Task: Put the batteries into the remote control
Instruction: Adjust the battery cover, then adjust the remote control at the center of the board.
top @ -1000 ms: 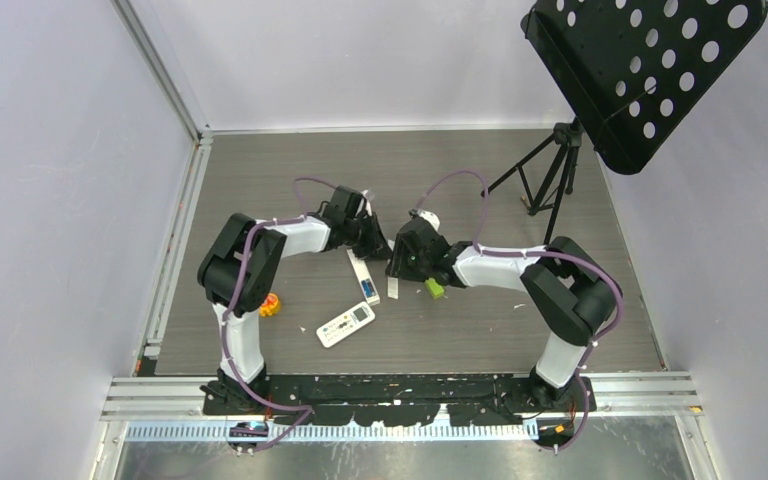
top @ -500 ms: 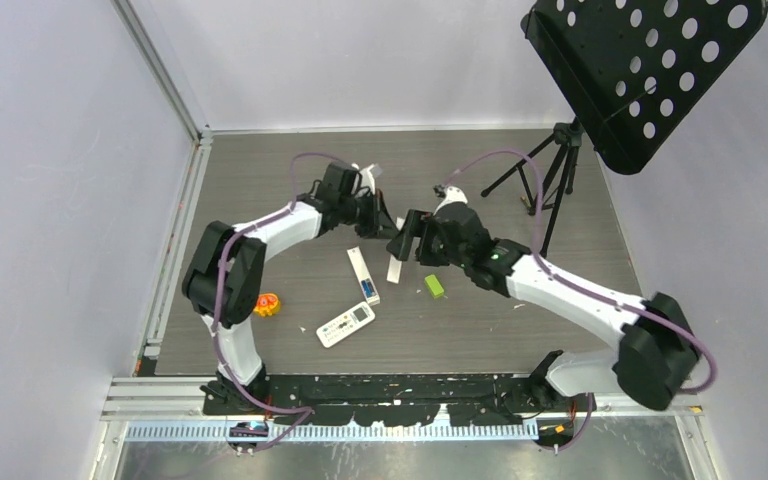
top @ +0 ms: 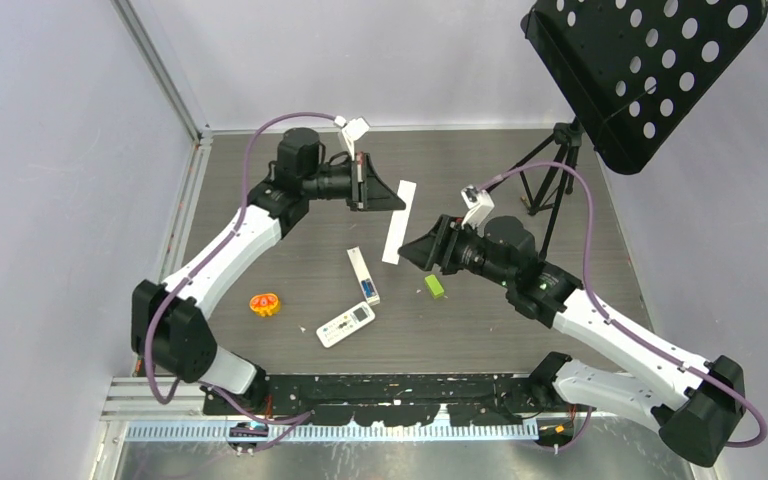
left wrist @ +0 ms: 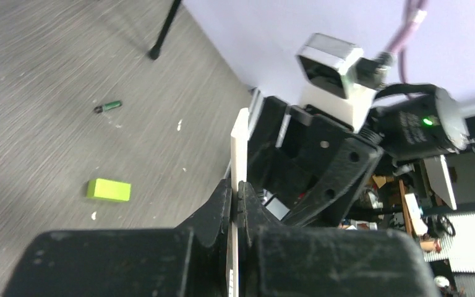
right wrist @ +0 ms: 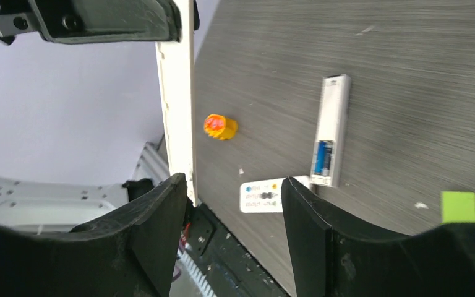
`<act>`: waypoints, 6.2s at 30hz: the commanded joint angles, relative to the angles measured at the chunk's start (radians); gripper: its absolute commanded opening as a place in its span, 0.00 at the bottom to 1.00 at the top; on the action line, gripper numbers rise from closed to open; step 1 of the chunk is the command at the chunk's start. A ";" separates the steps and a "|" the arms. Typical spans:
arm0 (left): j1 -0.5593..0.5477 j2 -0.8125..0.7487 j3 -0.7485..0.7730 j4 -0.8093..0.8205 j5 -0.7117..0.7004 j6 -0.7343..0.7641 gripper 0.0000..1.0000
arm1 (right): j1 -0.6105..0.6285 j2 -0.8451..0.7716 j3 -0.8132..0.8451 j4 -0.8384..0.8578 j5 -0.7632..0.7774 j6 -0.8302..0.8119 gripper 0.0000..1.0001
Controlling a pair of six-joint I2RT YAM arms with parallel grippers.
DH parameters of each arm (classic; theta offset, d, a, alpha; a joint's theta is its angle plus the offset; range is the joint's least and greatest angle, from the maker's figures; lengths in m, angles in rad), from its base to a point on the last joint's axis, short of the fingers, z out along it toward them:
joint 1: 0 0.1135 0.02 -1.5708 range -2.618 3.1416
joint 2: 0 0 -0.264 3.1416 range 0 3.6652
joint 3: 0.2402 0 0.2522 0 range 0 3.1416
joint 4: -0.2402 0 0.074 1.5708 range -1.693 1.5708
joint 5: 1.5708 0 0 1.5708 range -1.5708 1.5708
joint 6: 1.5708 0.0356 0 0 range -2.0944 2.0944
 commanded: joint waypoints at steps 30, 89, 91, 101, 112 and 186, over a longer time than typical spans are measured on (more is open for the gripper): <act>-0.152 -0.266 0.009 -0.328 -1.070 0.068 0.90 | 0.274 0.479 0.354 0.115 0.512 -0.521 0.00; -0.106 -0.492 -0.169 0.067 -0.724 -0.435 0.00 | 0.336 0.013 -0.164 0.801 0.592 0.577 0.80; -0.107 -0.504 -0.180 0.072 -0.729 -0.447 0.00 | 0.337 0.011 -0.151 0.792 0.578 0.578 0.75; -0.107 -0.548 -0.223 0.067 -0.714 -0.482 0.00 | 0.334 -0.003 -0.140 0.753 0.589 0.589 0.46; -0.107 -0.561 -0.246 0.007 -0.709 -0.446 0.18 | 0.303 0.010 -0.098 0.677 0.535 0.577 0.01; 0.247 0.011 -0.372 -0.105 -0.582 -0.003 1.00 | -0.135 0.603 -0.029 0.564 -0.111 0.481 0.00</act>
